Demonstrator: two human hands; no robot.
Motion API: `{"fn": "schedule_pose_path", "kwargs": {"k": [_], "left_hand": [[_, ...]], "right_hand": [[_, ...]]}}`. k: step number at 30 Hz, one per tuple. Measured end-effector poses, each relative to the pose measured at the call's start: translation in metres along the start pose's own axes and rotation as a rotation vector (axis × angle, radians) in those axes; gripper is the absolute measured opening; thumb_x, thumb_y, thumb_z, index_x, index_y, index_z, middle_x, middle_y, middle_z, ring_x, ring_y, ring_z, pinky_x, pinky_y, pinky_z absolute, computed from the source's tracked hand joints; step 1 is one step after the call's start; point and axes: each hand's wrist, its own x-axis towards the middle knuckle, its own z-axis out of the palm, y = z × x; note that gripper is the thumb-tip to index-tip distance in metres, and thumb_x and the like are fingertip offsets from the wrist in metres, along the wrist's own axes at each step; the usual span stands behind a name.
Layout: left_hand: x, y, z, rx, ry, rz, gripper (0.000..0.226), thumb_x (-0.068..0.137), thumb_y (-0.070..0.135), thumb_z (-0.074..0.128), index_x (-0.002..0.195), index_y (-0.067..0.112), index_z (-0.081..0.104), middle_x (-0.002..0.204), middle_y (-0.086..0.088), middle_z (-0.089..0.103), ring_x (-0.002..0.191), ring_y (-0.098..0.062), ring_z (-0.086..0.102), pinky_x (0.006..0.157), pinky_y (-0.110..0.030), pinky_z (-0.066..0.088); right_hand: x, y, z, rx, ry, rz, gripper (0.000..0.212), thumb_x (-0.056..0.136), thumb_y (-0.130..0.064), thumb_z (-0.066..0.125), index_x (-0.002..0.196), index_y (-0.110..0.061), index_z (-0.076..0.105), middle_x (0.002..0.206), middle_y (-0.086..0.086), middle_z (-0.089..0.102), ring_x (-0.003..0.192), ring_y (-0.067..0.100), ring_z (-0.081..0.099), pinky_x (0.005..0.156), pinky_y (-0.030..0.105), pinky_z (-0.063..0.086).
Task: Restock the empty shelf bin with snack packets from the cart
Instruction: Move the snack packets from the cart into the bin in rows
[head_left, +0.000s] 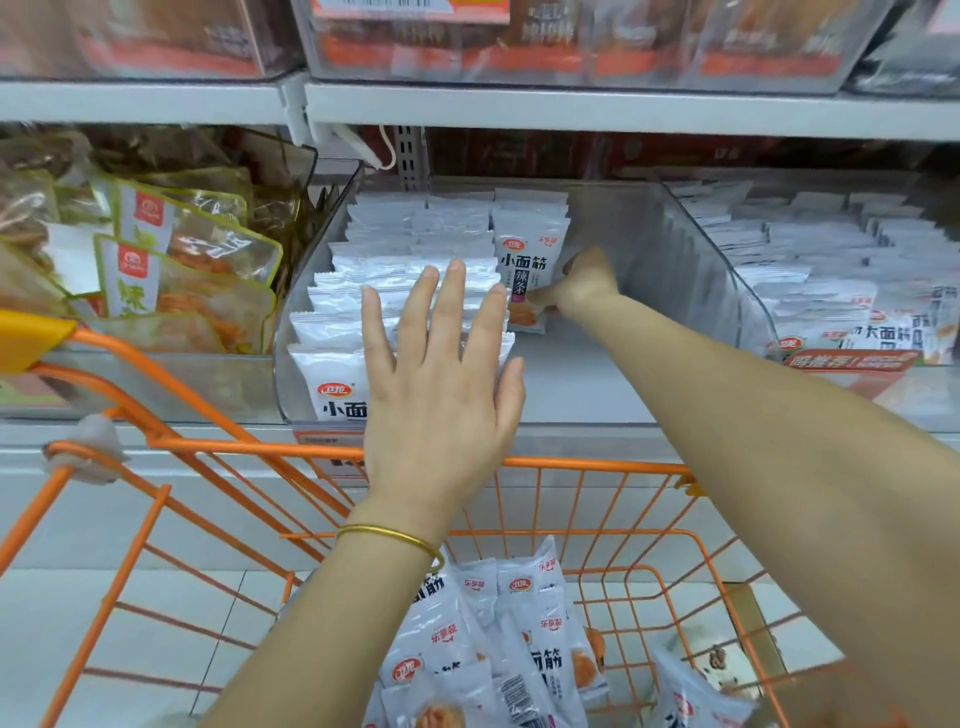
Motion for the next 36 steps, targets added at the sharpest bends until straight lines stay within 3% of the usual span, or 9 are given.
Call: {"fn": "schedule_pose_path", "kwargs": {"k": [4, 7, 9, 13, 18, 24, 29, 32, 36], "left_hand": [[-0.001, -0.001, 0.0, -0.025, 0.026, -0.003, 0.047, 0.091, 0.033, 0.038, 0.132, 0.013, 0.049, 0.142, -0.013, 0.044, 0.134, -0.03, 0.035, 0.114, -0.056, 0.01], [0.002, -0.001, -0.004, -0.08, 0.054, -0.014, 0.044, 0.09, 0.028, 0.037, 0.127, 0.01, 0.052, 0.138, -0.012, 0.048, 0.131, -0.029, 0.038, 0.114, -0.056, 0.012], [0.002, 0.001, -0.011, -0.097, 0.075, -0.003, 0.042, 0.089, 0.024, 0.039, 0.125, 0.008, 0.052, 0.136, -0.012, 0.049, 0.129, -0.029, 0.038, 0.113, -0.057, 0.013], [-0.017, 0.018, -0.035, -0.136, 0.048, 0.048, 0.039, 0.085, 0.018, 0.044, 0.122, 0.009, 0.054, 0.133, -0.012, 0.051, 0.128, -0.031, 0.04, 0.113, -0.056, 0.014], [-0.047, 0.04, -0.052, -0.248, -0.03, 0.137, 0.035, 0.08, 0.013, 0.049, 0.113, 0.007, 0.058, 0.129, -0.013, 0.053, 0.119, -0.032, 0.042, 0.105, -0.057, 0.029], [-0.062, 0.036, -0.047, -0.327, -0.099, 0.131, 0.036, 0.079, 0.009, 0.052, 0.113, 0.008, 0.06, 0.126, -0.012, 0.055, 0.117, -0.034, 0.045, 0.102, -0.045, 0.031], [-0.065, 0.043, -0.047, -0.37, -0.125, 0.172, 0.03, 0.083, 0.012, 0.051, 0.11, 0.012, 0.063, 0.123, -0.006, 0.059, 0.117, -0.03, 0.044, 0.096, -0.041, 0.031], [-0.067, 0.044, -0.045, -0.41, -0.152, 0.192, 0.023, 0.086, 0.019, 0.05, 0.103, 0.016, 0.066, 0.115, 0.001, 0.062, 0.111, -0.024, 0.045, 0.088, -0.038, 0.031], [-0.064, 0.046, -0.047, -0.598, -0.378, 0.175, 0.035, 0.086, 0.041, 0.043, 0.093, 0.019, 0.069, 0.099, 0.008, 0.066, 0.101, -0.021, 0.052, 0.091, -0.037, 0.035]], "right_hand": [[-0.021, -0.005, -0.025, -0.018, 0.068, -0.059, 0.065, 0.077, -0.012, 0.076, 0.128, 0.002, 0.039, 0.111, 0.012, 0.05, 0.105, 0.026, 0.056, 0.082, 0.031, 0.049], [-0.067, -0.008, -0.055, 0.04, 0.117, -0.206, 0.033, 0.079, -0.009, 0.07, 0.101, -0.009, 0.045, 0.099, 0.012, 0.056, 0.085, 0.023, 0.056, 0.061, 0.027, 0.044], [-0.108, -0.004, -0.072, 0.101, 0.055, -0.281, 0.029, 0.08, -0.004, 0.068, 0.083, -0.018, 0.043, 0.089, 0.009, 0.057, 0.078, 0.025, 0.06, 0.066, 0.031, 0.052], [-0.194, 0.023, -0.096, 0.122, -0.366, -0.279, 0.015, 0.085, 0.004, 0.063, 0.087, -0.008, 0.053, 0.075, 0.011, 0.056, 0.065, 0.026, 0.064, 0.065, 0.039, 0.059], [-0.238, 0.07, -0.079, -0.606, -0.949, -0.22, 0.017, 0.091, -0.025, 0.06, 0.093, -0.009, 0.063, 0.079, 0.002, 0.066, 0.069, 0.015, 0.063, 0.067, 0.031, 0.055], [-0.249, 0.076, -0.076, -1.075, -1.26, -0.073, 0.041, 0.074, -0.047, 0.074, 0.102, -0.018, 0.065, 0.092, -0.009, 0.061, 0.086, 0.014, 0.063, 0.076, 0.03, 0.055], [-0.257, 0.082, -0.067, -1.361, -1.203, -0.297, 0.033, 0.081, -0.035, 0.071, 0.11, -0.021, 0.063, 0.11, -0.005, 0.061, 0.099, 0.02, 0.059, 0.08, 0.033, 0.051], [-0.248, 0.085, -0.072, -1.036, -1.113, -0.261, 0.011, 0.083, -0.018, 0.068, 0.082, -0.018, 0.057, 0.091, 0.0, 0.059, 0.093, 0.025, 0.061, 0.077, 0.038, 0.054], [-0.241, 0.074, -0.096, -0.642, -0.747, -0.345, 0.016, 0.081, -0.014, 0.068, 0.097, -0.014, 0.064, 0.103, 0.005, 0.063, 0.096, 0.023, 0.061, 0.084, 0.04, 0.054]]}}
